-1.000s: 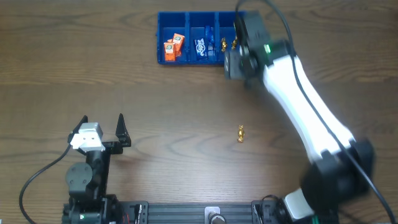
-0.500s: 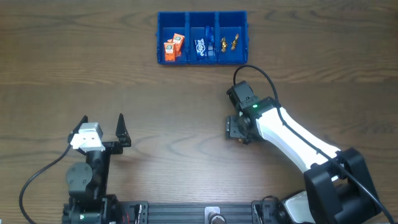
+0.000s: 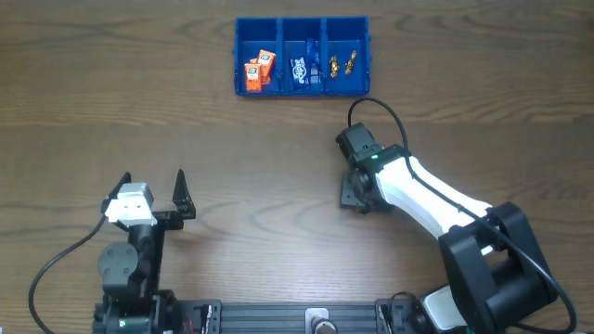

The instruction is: Sort Candies Into Trays

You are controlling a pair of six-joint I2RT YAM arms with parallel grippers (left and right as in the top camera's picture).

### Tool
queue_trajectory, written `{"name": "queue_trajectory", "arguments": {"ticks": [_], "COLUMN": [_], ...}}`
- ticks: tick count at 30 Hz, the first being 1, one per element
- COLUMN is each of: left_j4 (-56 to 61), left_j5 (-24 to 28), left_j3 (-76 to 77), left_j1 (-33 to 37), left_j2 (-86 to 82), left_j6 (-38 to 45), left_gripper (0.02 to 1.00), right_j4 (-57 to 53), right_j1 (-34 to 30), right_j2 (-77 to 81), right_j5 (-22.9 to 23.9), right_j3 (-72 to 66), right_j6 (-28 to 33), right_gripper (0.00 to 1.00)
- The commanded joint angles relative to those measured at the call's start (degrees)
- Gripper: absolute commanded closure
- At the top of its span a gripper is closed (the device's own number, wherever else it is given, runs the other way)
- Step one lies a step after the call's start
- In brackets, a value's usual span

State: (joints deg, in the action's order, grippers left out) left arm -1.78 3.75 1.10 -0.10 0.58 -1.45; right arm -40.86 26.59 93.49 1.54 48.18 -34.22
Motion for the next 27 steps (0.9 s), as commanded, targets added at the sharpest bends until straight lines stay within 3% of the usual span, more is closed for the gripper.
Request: {"name": "queue_trajectory", "arguments": {"ticks": [1,13,20,27], "left_j4": [-2.4,-2.4,-2.4,-2.4], "left_j5": [0.3,0.3,0.3,0.3], "left_j3": [-0.8,-0.8,-0.8,-0.8], "left_j1": [0.2,0.2,0.2,0.2], "left_j2": [-0.3,-0.3,-0.3,-0.3], "left_j6": [0.2,0.2,0.2,0.2], "left_gripper": [0.023,0.02,0.023,0.02], "right_j4": [0.3,1.0,1.0,-2.1], "right_j1": [0.2,1.2,1.2,1.3], "right_j2": [0.5,1.7,1.7,0.0], "right_j5": [1.4,2.4,2.4,2.3], "right_j3": [-0.2,-0.2,-0.2,3.1], "right_j6": [-0.3,-0.5,-0.5,-1.1], "right_gripper": [0.533,0.588,0.785,0.838]}}
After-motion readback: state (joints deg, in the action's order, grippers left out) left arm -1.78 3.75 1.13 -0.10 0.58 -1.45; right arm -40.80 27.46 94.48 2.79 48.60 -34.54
